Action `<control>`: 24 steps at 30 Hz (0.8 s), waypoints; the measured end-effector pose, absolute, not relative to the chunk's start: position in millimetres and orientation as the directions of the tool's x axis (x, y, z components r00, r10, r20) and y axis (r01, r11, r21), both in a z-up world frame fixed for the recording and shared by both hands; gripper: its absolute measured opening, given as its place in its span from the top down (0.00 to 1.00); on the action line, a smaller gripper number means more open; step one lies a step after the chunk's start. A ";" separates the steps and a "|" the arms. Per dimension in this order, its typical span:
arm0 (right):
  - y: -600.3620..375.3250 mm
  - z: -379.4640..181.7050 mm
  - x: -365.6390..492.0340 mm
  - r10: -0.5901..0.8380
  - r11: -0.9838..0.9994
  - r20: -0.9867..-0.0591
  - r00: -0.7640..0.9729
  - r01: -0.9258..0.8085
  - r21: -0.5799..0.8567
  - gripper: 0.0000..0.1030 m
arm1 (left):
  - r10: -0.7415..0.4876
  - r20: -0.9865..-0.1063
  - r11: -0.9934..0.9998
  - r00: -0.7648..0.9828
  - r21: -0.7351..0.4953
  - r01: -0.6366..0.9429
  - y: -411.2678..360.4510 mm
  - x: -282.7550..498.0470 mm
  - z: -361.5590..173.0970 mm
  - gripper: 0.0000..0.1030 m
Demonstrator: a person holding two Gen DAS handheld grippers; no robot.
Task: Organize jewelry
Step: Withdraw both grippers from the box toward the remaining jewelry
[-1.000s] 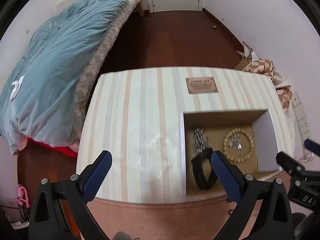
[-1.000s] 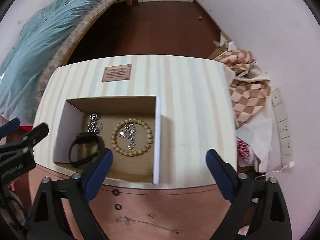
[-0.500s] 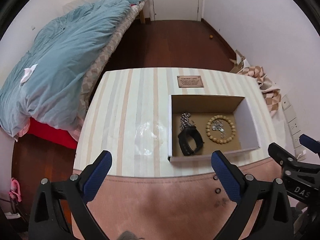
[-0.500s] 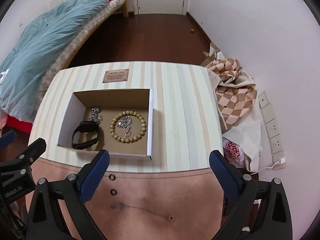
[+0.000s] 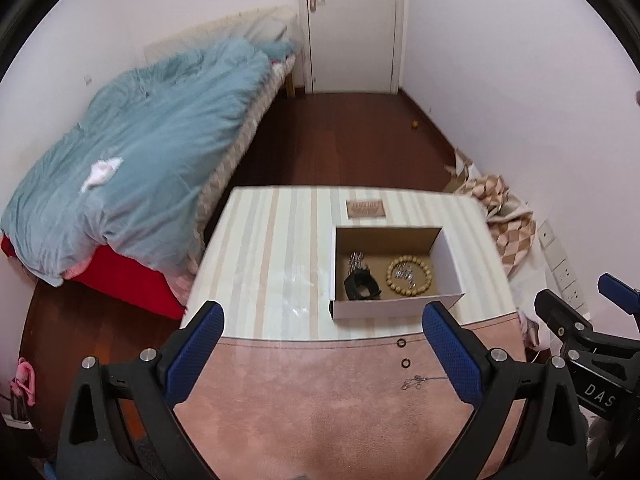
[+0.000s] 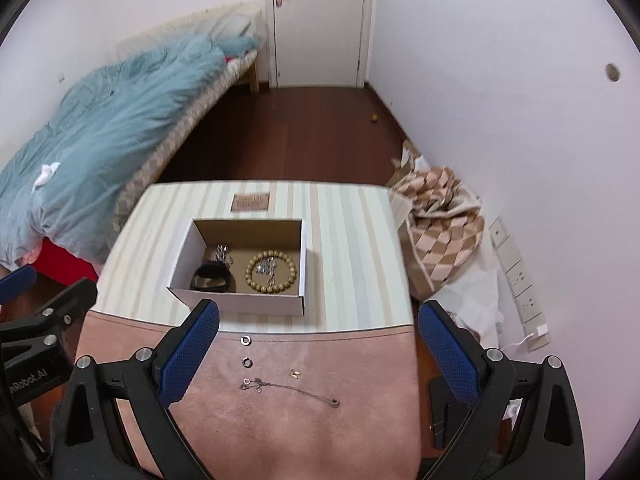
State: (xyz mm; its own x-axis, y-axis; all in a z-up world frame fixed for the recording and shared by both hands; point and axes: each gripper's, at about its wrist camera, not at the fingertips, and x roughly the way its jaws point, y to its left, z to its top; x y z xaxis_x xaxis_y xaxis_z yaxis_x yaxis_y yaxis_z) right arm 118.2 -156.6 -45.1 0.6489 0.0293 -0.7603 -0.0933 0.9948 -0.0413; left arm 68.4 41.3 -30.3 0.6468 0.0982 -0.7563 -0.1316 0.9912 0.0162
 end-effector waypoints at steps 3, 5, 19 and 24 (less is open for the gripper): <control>-159.8 -29.5 102.9 0.037 0.995 -0.739 0.673 -0.092 -0.034 0.02 | 0.093 -0.739 0.992 0.667 0.013 -0.123 38.9 54.9 -18.9 0.02; -161.1 -20.4 93.1 0.040 0.995 -0.724 0.688 -0.091 -0.032 0.02 | 0.087 -0.733 0.993 0.675 0.008 -0.120 38.6 46.7 -13.6 0.02; -168.7 3.8 60.2 0.059 0.996 -0.692 0.719 -0.087 -0.005 0.02 | 0.052 -0.711 0.994 0.701 -0.034 -0.107 29.4 12.9 6.1 0.02; -179.2 -20.4 71.6 0.064 0.997 -0.739 0.671 -0.068 0.025 0.02 | 0.094 -0.716 0.989 0.692 -0.013 -0.148 27.5 19.2 -7.8 0.02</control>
State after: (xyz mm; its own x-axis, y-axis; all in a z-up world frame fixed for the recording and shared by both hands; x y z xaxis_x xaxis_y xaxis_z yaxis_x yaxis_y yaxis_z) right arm 71.6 -179.2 -20.4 0.6705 0.0644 -0.7391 -0.0683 0.9974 0.0249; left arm 19.2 27.5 -7.8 0.6922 0.0940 -0.7156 -0.1477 0.9889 -0.0129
